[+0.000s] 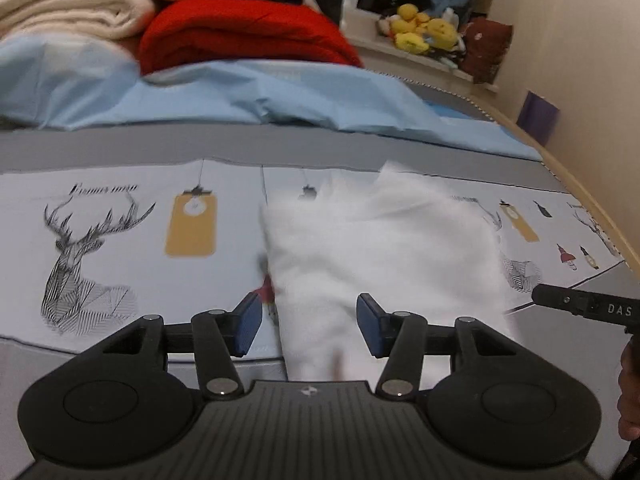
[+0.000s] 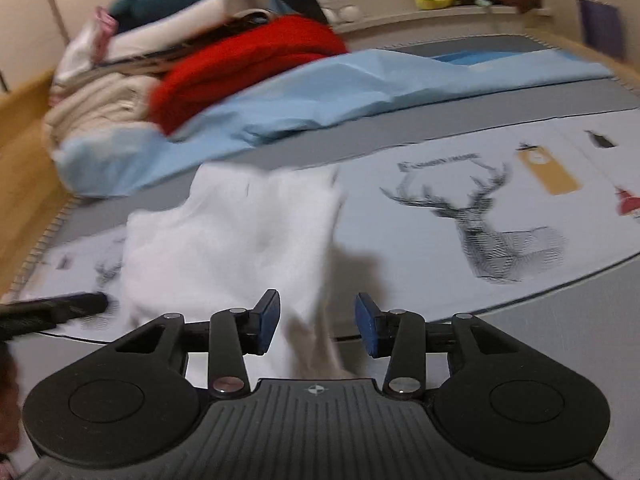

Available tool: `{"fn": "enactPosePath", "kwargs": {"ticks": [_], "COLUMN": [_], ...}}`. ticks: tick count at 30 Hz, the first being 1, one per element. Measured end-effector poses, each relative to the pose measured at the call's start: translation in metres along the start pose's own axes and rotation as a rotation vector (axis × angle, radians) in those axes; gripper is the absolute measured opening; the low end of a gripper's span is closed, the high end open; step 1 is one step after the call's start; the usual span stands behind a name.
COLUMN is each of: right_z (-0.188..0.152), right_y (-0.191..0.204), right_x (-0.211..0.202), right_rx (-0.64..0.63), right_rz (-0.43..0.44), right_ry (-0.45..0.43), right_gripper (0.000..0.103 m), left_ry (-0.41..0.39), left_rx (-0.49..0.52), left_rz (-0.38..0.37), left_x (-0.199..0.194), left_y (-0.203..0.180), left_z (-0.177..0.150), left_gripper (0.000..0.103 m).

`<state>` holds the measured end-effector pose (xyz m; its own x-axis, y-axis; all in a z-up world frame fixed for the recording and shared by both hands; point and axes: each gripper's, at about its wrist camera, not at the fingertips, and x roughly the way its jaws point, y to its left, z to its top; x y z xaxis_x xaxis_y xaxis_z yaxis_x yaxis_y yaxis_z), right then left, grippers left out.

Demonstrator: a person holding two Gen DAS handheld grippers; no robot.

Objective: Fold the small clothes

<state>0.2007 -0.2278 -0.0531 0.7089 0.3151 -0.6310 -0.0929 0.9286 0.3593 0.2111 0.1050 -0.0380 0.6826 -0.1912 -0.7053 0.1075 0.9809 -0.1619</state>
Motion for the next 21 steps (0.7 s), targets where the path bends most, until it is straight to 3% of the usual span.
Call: {"fn": "enactPosePath", "kwargs": {"ticks": [4,6,8,10,12,15,16,17,21], "right_z": [-0.007,-0.017,-0.03,-0.039,-0.046,-0.048,-0.048,-0.049,-0.055], "right_y": [0.0,0.003,0.003,-0.01,-0.018,-0.014,-0.014,-0.014,-0.021], "right_x": [0.011,0.025,0.04,0.052,0.056,0.051,0.049,0.048,0.043], "right_rx": [-0.024,-0.071,-0.081,0.001,0.055,0.023,0.017,0.015,0.049], "right_rz": [0.083,0.05,-0.038,-0.056,-0.039,-0.012,-0.007,-0.005,0.0], "right_ry": [0.097,0.202,0.29,0.377,0.411,0.404,0.401,0.403,0.432], "right_gripper": [0.044,0.043,0.043,0.034,0.024,0.013,0.012,0.011,0.011], "left_ry": [0.08,0.183,0.36,0.481,0.476,0.446,0.44,0.453,0.51], "left_rx": [0.015,0.015,0.042,0.079,0.061,0.049,0.045,0.051,0.194], "left_rz": [-0.083,-0.126,-0.078,0.012,0.005,-0.036,-0.047,-0.062,-0.027], "left_x": [0.006,0.016,0.04,0.056,0.055,0.043,0.041,0.041,0.043], "left_y": [-0.005,-0.006,-0.01,-0.009,-0.009,-0.01,-0.009,-0.009,-0.02], "left_z": [-0.009,-0.022,-0.043,-0.063,-0.066,-0.065,-0.065,-0.068,-0.083], "left_gripper": [0.052,0.052,0.052,0.052,0.048,0.037,0.03,0.017,0.009]}}
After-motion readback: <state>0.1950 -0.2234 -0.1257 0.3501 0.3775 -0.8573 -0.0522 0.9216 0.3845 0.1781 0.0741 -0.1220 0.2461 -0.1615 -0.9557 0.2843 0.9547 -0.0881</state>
